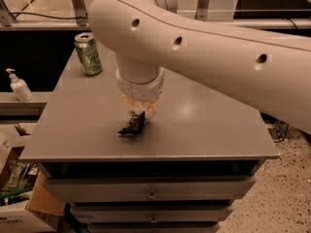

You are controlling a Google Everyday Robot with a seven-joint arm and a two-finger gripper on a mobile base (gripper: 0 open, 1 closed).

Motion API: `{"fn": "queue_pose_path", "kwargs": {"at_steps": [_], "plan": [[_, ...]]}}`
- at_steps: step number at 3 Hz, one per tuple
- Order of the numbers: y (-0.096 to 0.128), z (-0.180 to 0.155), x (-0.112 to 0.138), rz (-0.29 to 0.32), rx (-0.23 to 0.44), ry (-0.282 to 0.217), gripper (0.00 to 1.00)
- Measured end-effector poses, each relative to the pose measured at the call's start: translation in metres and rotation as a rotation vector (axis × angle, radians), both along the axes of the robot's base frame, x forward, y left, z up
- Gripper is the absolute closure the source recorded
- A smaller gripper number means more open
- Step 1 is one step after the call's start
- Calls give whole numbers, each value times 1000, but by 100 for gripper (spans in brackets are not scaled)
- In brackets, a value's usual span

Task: Pick rxbar chocolate

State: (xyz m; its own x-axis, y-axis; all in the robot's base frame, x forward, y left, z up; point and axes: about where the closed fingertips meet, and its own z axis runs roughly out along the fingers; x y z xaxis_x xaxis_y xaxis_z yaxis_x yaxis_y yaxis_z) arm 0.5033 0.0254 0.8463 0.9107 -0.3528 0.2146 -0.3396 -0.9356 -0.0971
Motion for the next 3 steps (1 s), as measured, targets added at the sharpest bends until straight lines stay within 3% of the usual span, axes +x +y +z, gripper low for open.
{"fn": "queue_pose_path", "kwargs": {"at_steps": [2, 3], "plan": [[-2, 58, 23, -20, 116, -55, 100], [-5, 85, 32, -41, 249, -52, 100]]}}
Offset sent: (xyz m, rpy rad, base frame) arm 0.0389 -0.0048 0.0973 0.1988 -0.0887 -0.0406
